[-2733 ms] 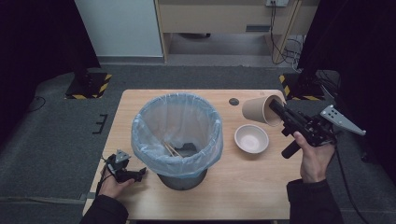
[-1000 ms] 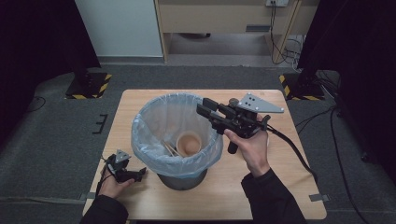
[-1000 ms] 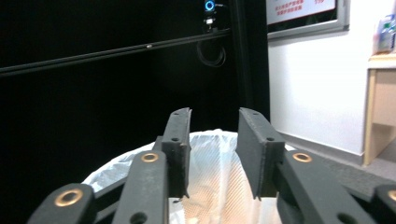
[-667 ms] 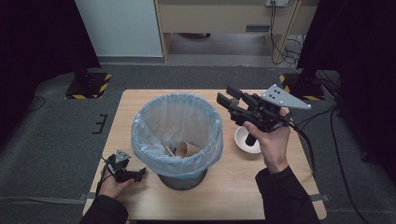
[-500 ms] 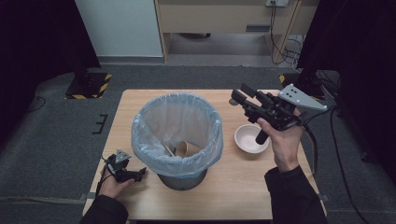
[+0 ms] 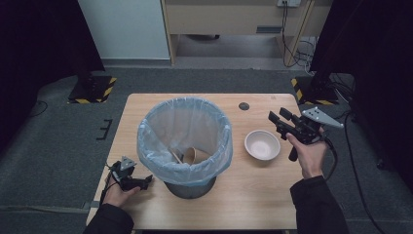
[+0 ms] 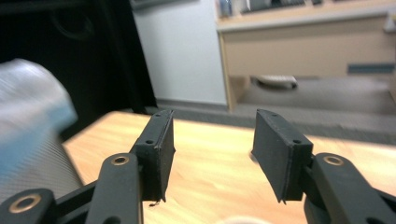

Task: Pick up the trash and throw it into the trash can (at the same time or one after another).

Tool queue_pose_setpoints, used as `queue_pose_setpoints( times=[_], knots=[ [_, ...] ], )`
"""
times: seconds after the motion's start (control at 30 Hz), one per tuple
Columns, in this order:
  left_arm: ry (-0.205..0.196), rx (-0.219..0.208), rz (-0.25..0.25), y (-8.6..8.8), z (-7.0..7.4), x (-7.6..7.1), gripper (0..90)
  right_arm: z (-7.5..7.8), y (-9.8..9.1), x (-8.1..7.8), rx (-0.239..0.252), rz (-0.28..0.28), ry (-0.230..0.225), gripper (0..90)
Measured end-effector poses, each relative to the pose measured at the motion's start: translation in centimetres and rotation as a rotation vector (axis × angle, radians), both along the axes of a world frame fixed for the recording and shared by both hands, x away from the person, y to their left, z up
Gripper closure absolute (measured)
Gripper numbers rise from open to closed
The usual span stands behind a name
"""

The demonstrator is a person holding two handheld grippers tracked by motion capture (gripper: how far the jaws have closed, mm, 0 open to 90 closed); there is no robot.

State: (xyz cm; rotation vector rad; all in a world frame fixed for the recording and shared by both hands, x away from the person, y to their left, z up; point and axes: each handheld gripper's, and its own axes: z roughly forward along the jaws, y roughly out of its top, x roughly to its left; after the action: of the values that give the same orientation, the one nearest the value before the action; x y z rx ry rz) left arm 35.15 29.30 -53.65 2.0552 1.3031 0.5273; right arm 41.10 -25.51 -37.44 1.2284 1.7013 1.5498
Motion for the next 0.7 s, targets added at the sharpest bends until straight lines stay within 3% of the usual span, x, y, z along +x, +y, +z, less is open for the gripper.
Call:
queue_pose_setpoints(
  times=[0.1,0.37,0.7],
  knots=[
    [0.000,0.000,0.001,0.0,0.0,0.0,0.0,-2.3,-1.0,0.6,-0.010,-0.033,0.042,46.3],
    [0.000,0.001,0.001,0.0,0.0,0.0,0.0,-7.4,-2.0,2.3,-0.122,-0.070,0.165,42.5],
    [0.000,0.000,0.000,0.0,0.0,0.0,0.0,-11.9,-2.5,3.8,-0.206,-0.100,0.294,37.1]
  ],
)
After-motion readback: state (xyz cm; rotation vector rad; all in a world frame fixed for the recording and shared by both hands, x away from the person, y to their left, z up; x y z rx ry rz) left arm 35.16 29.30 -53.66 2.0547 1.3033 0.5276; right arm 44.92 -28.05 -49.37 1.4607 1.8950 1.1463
